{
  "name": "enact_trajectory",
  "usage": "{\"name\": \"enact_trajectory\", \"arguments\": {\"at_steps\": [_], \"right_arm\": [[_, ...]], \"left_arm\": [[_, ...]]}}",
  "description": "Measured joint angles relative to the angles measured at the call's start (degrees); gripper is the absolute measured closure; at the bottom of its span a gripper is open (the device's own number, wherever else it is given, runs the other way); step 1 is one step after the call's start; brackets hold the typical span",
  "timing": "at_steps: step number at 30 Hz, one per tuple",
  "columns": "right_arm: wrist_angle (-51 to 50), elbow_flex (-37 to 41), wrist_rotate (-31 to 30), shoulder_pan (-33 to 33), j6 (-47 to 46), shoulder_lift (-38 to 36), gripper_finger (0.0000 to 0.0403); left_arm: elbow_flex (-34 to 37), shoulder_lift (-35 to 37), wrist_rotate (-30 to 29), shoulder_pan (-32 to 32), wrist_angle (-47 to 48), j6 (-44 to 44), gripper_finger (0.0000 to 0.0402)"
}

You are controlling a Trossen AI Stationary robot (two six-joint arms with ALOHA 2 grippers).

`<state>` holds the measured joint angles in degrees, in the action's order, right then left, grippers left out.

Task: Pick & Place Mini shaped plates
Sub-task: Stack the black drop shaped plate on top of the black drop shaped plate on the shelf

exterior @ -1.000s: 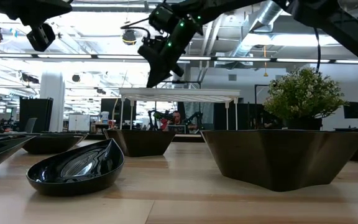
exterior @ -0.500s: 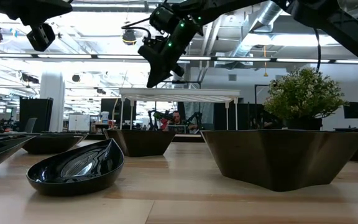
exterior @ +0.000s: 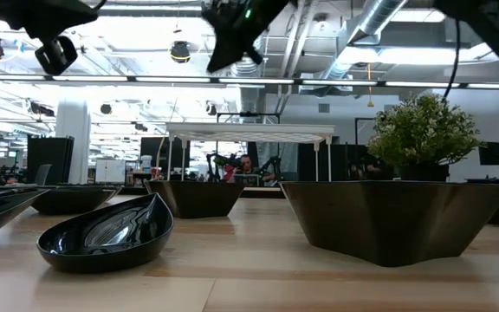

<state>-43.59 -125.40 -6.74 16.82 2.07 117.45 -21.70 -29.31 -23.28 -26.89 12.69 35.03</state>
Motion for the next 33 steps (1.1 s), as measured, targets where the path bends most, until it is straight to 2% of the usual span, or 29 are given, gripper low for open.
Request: {"name": "enact_trajectory", "arguments": {"at_steps": [10,16,21,26,33], "right_arm": [[-18.8,0.0,-1.0,-2.7,0.9,-12.3,0.0403],[-29.7,0.1,-6.2,-4.5,-1.7,-18.7,0.0403],[-32.8,1.3,-10.4,-6.8,-3.7,-24.8,0.0403],[-31.5,11.1,-11.7,-9.1,-7.7,-33.9,0.0403],[-15.6,34.5,-12.8,-13.2,-12.1,-49.5,0.0403]], "left_arm": [[0.0,-4.9,8.2,0.0,11.6,16.4,0.0395],[0.0,-5.3,10.7,-0.1,13.6,18.0,0.0395],[0.0,-5.2,10.9,-0.1,16.6,20.7,0.0395],[0.0,-5.2,11.4,-0.1,17.5,21.4,0.0396],[0.0,-5.2,12.2,-0.1,17.5,23.7,0.0396]]}}
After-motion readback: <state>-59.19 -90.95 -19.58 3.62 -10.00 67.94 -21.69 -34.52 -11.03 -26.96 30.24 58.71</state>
